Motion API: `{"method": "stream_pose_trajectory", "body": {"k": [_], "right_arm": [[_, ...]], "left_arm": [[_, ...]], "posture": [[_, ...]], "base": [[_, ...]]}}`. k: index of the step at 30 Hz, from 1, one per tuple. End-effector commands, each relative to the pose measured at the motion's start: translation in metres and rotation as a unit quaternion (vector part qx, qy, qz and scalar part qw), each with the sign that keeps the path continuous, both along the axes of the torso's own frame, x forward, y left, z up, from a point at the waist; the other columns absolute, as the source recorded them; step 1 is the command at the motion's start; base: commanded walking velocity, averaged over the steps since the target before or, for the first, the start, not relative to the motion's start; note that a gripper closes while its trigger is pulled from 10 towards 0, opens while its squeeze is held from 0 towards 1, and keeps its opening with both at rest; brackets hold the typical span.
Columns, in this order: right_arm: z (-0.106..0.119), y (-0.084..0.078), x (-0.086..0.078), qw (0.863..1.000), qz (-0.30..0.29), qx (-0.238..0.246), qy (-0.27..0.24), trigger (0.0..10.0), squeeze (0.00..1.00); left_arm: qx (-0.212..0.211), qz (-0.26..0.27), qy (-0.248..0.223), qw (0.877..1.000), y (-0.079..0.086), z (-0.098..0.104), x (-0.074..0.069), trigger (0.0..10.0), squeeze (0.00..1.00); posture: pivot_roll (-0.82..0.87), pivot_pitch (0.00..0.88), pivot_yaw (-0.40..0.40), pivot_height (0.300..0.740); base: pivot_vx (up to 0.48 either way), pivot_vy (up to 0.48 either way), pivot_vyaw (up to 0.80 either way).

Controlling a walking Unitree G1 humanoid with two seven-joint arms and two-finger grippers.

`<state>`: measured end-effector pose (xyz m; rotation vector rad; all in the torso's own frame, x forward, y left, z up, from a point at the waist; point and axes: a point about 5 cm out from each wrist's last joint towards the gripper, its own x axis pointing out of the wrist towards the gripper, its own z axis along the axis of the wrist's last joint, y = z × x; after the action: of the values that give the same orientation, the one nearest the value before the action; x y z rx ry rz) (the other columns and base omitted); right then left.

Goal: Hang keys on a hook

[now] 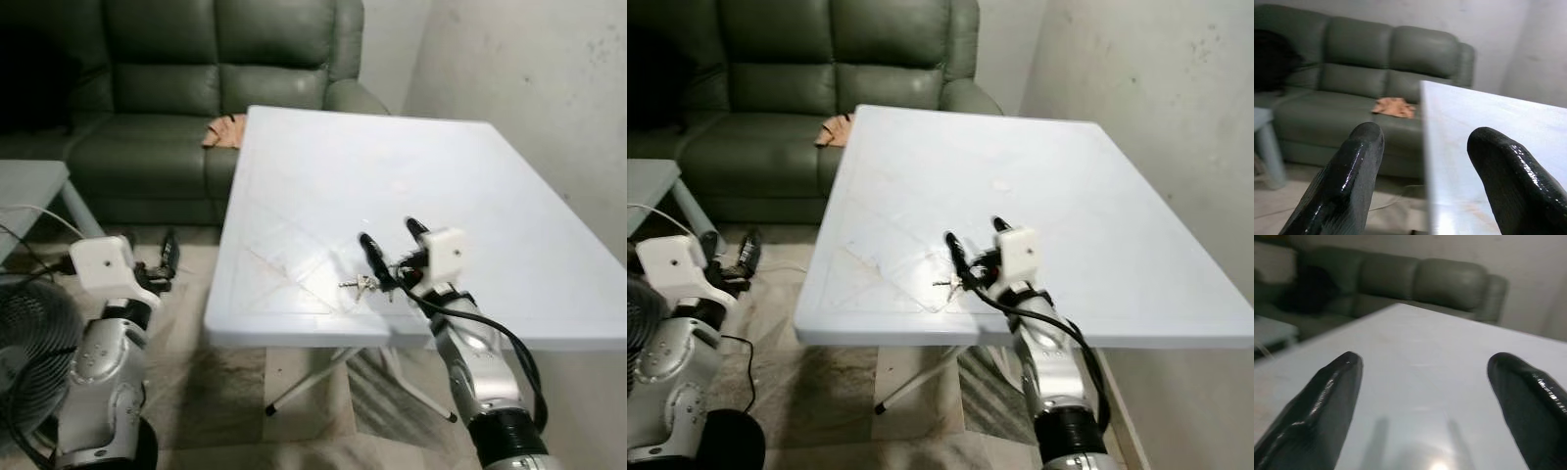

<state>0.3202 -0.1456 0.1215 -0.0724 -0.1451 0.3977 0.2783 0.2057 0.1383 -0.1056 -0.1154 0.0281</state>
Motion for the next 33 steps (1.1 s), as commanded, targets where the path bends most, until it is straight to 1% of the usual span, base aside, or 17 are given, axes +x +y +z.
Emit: {"method": "stream_pose_trajectory", "body": {"k": [1,2,7,10,11,14,16,17,20,21,23,25,27,32,33], "right_arm": [[0.001,-0.007,0.003,1.000,-0.007,-0.020,0.005,10.0,0.00],[0.001,-0.007,0.003,1.000,-0.007,-0.020,0.005,10.0,0.00],[0.003,-0.005,0.008,0.998,0.013,-0.060,0.010,10.0,0.00],[0.002,-0.005,0.009,0.997,0.021,-0.066,0.019,10.0,0.00],[0.003,-0.004,0.010,0.996,0.030,-0.077,0.020,10.0,0.00],[0.005,-0.004,0.011,0.995,0.037,-0.088,0.022,10.0,0.00],[0.006,-0.004,0.012,0.995,0.040,-0.092,0.026,10.0,0.00],[0.006,-0.003,0.013,0.994,0.045,-0.092,0.032,10.0,0.00],[0.008,-0.001,0.013,0.994,0.051,-0.086,0.046,10.0,0.00],[0.008,-0.001,0.014,0.994,0.050,-0.088,0.045,10.0,0.00],[0.007,0.000,0.015,0.993,0.052,-0.084,0.062,10.0,0.00],[0.006,0.001,0.015,0.993,0.052,-0.084,0.069,10.0,0.00],[-0.003,0.006,0.015,0.989,0.059,-0.075,0.111,10.0,0.00],[-0.004,0.007,0.015,0.988,0.062,-0.074,0.118,10.0,0.00],[-0.008,0.011,0.014,0.987,0.065,-0.078,0.122,10.0,0.00]], "left_arm": [[0.014,-0.033,0.008,0.999,-0.015,-0.003,-0.001,10.0,0.00],[0.014,-0.033,0.008,0.999,-0.015,-0.003,-0.001,10.0,0.00],[0.038,-0.086,0.020,0.995,-0.029,-0.008,-0.005,10.0,0.00],[0.045,-0.098,0.024,0.994,-0.034,-0.010,-0.006,10.0,0.00],[0.055,-0.120,0.030,0.991,-0.043,-0.013,-0.008,10.0,0.00],[0.060,-0.155,0.036,0.986,-0.057,-0.017,-0.013,10.0,0.00],[0.067,-0.164,0.039,0.983,-0.062,-0.019,-0.015,10.0,0.00],[0.064,-0.175,0.040,0.982,-0.067,-0.021,-0.017,10.0,0.00],[0.062,-0.189,0.042,0.979,-0.075,-0.022,-0.021,10.0,0.00],[0.062,-0.191,0.042,0.979,-0.077,-0.022,-0.021,10.0,0.00],[0.062,-0.193,0.041,0.978,-0.079,-0.022,-0.022,10.0,0.00],[0.062,-0.193,0.041,0.978,-0.080,-0.022,-0.023,10.0,0.00],[0.061,-0.195,0.039,0.978,-0.081,-0.022,-0.025,10.0,0.00],[0.061,-0.195,0.039,0.978,-0.081,-0.022,-0.026,10.0,0.00],[0.061,-0.195,0.038,0.978,-0.082,-0.022,-0.027,10.0,0.00]], "posture": [[-0.09,0.000,-0.055,0.740],[-0.09,0.000,-0.055,0.740],[-0.08,0.000,-0.060,0.740],[-0.08,0.000,-0.064,0.740],[-0.08,0.000,-0.067,0.740],[-0.08,0.000,-0.072,0.740],[-0.08,0.000,-0.075,0.740],[-0.08,0.000,-0.078,0.740],[-0.08,0.000,-0.086,0.740],[-0.08,0.000,-0.086,0.740],[-0.08,0.000,-0.090,0.740],[-0.08,0.000,-0.090,0.740],[-0.08,0.000,-0.096,0.740],[-0.08,0.000,-0.096,0.740],[-0.08,0.000,-0.105,0.740]], "base": [[0.000,0.000,0.00],[0.000,0.000,0.00],[0.000,0.000,0.00],[0.000,0.000,0.00],[0.000,0.000,0.00],[0.000,0.000,0.00],[0.000,0.000,0.00],[0.000,0.000,0.00],[0.000,0.000,0.00],[0.000,0.000,0.00],[0.000,0.000,0.00],[0.000,0.000,0.00],[0.000,0.000,0.00],[0.000,0.000,0.00],[0.000,0.000,0.00]]}}
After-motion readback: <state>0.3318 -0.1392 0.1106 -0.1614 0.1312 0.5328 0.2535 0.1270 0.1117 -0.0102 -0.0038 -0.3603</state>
